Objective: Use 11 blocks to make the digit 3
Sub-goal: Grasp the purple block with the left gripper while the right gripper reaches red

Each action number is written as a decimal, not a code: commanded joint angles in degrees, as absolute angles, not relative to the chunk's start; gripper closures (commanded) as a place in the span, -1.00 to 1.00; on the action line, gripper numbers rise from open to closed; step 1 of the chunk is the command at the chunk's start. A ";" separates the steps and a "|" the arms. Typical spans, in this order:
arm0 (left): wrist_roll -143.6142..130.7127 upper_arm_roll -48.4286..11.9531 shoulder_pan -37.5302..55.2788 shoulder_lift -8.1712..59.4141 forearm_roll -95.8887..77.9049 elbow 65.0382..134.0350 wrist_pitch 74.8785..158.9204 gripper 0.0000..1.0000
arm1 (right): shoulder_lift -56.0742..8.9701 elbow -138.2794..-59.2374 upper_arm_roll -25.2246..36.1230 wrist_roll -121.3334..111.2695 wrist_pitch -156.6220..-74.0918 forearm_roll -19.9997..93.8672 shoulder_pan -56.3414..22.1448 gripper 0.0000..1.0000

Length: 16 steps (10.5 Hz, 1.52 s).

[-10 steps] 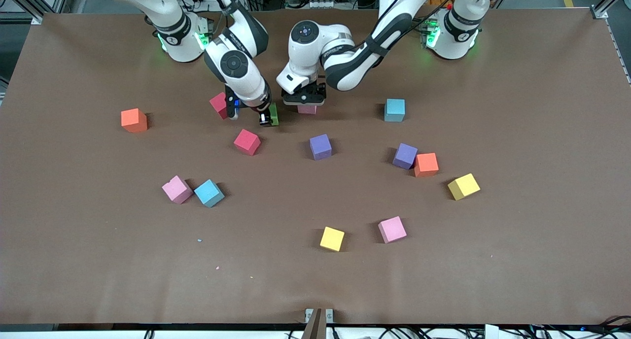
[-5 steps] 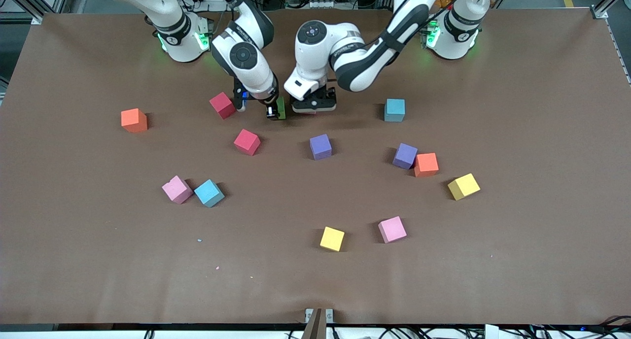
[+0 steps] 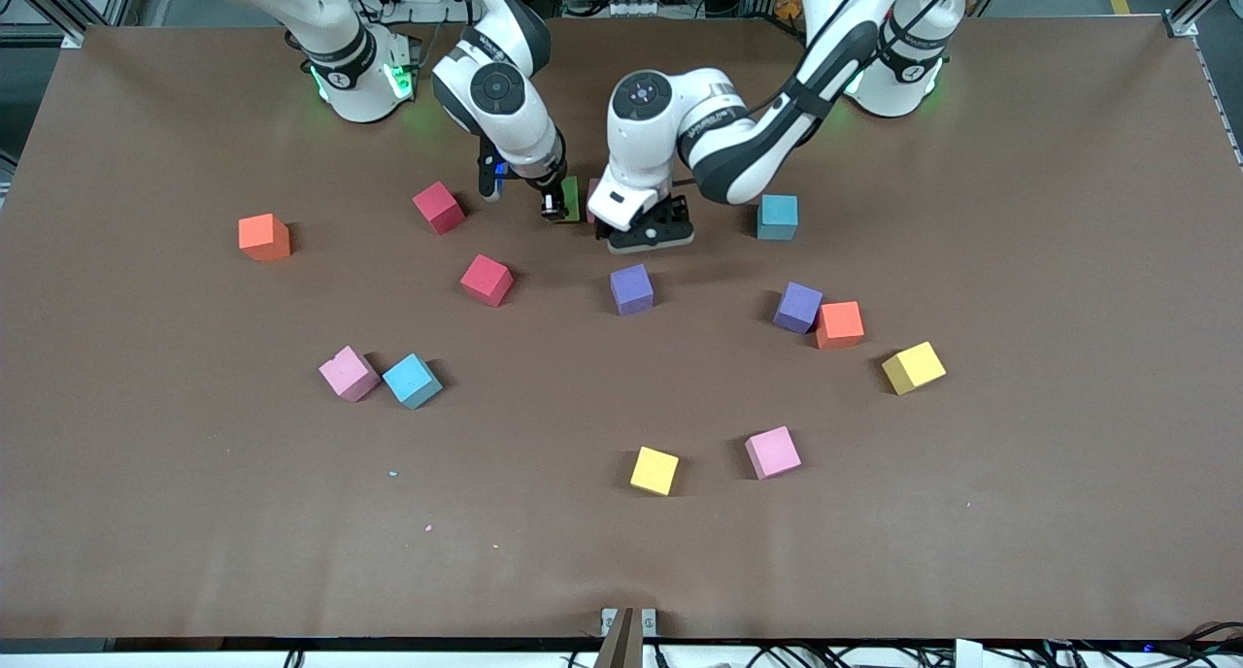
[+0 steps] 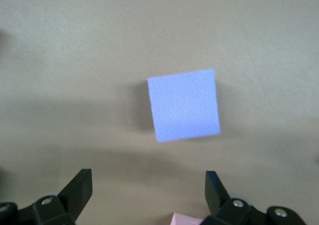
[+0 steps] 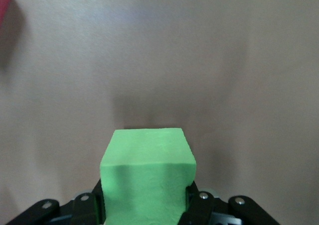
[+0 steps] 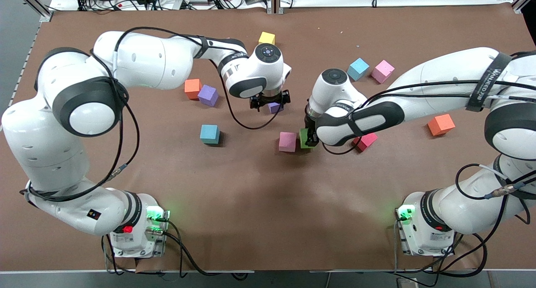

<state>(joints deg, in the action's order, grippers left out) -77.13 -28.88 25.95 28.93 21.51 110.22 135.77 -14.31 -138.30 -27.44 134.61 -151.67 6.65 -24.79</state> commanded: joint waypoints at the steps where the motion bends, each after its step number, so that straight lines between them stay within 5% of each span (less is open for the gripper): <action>1: -74.63 -26.12 26.89 28.48 17.15 108.73 135.35 -1.00 | -16.51 -139.48 -28.39 138.69 -155.91 6.15 -25.31 0.76; 13: -68.20 -19.34 32.08 37.35 14.77 95.90 133.07 -1.00 | -18.28 -139.31 -28.30 139.22 -158.03 5.71 -24.26 0.75; 14: -68.12 -19.34 32.17 37.70 14.77 95.71 133.07 -1.00 | -18.28 -139.22 -28.30 139.22 -157.94 5.71 -23.82 0.29; 15: -68.12 -19.34 32.17 37.88 14.77 95.71 133.15 -1.00 | -18.28 -139.22 -28.30 139.22 -157.59 5.63 -23.82 -0.99; 16: -68.03 -19.34 32.17 38.05 14.85 95.71 133.15 -1.00 | -18.37 -138.96 -28.30 139.04 -156.80 5.54 -23.73 -1.00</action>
